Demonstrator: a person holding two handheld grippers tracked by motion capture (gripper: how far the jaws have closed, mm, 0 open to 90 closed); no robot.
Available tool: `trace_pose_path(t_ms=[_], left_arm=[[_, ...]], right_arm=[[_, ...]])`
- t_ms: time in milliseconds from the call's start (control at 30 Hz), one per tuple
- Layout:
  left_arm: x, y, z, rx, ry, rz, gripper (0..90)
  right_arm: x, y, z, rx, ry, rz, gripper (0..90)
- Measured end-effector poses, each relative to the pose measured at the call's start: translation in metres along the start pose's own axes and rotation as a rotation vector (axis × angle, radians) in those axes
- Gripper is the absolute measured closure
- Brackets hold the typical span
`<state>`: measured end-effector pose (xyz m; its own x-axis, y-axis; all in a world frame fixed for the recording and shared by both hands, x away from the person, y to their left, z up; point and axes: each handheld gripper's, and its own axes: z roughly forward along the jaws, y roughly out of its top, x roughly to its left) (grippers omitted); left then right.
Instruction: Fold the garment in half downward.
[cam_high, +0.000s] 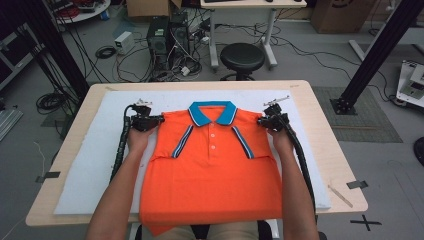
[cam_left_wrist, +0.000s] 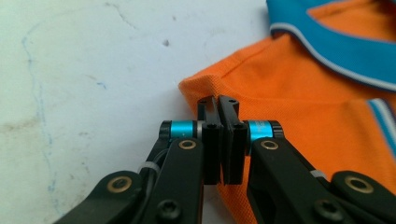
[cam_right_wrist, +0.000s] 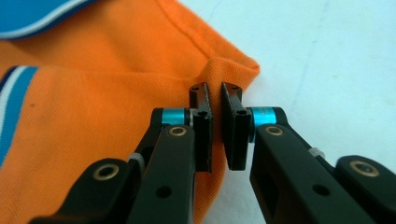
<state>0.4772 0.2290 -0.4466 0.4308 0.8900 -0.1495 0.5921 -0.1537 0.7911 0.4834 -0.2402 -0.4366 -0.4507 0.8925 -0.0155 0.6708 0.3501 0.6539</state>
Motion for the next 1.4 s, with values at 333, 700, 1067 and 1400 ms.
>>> trace_pose_path(t_ms=[333,700,1067,1400], left_arm=[[-0.004,0.000,-0.033,-0.111,-0.055,-0.037,88.1],[-0.025,-0.016,-0.072,-0.177,-0.098,-0.002,88.1],[-0.040,-0.046,-0.110,-0.242,-0.184,0.036,88.1],[-0.050,-0.081,-0.136,-0.242,-0.241,0.077,88.0]], right_arm=[[0.007,0.000,-0.034,-0.105,0.031,-0.032,84.6],[0.025,-0.019,-0.073,-0.192,0.064,-0.073,84.5],[0.034,-0.059,-0.101,-0.251,0.142,-0.071,84.4],[0.042,-0.100,-0.120,-0.275,0.204,-0.082,84.2]])
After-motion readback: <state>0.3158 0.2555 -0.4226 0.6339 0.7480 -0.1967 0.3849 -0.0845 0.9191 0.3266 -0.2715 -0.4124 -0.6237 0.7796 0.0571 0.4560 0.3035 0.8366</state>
